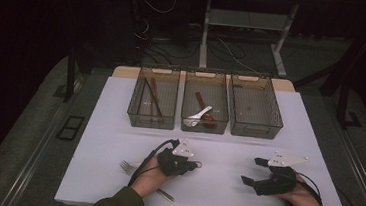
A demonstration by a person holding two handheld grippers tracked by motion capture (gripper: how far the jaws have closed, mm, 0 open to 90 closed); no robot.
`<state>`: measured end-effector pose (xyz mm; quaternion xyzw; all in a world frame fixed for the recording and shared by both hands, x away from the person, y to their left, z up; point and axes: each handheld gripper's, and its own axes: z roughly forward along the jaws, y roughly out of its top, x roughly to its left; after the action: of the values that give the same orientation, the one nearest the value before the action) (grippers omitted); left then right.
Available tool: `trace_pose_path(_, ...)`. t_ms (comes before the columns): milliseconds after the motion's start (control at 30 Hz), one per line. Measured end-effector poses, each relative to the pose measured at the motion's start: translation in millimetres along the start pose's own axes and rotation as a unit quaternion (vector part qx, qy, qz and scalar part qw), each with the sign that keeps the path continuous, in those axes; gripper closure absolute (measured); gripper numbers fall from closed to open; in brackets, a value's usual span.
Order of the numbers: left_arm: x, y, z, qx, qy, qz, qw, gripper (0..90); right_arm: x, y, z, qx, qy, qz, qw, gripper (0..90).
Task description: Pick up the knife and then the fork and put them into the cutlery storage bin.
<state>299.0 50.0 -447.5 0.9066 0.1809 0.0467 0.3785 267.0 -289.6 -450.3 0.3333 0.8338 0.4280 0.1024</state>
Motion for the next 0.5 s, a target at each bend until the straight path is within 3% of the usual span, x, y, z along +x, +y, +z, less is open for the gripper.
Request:
trace_pose_path(167,4.7,1.2,-15.5,-0.012,-0.004,-0.002,0.9999,73.6,0.5,-0.1,-0.5,-0.001,0.000,0.000,1.0000,14.4)
trace_pose_path(300,17.4,-2.9,-35.8,-0.021,0.009,-0.007,0.9997,63.4,0.5,-0.2,-0.5,0.000,0.001,0.000,1.0000,14.3)
trace_pose_path(500,38.6,-19.2,-46.0,0.006,0.004,-0.007,0.9999,56.4,1.0,0.0,0.3,0.001,0.003,-0.002,1.0000,14.3)
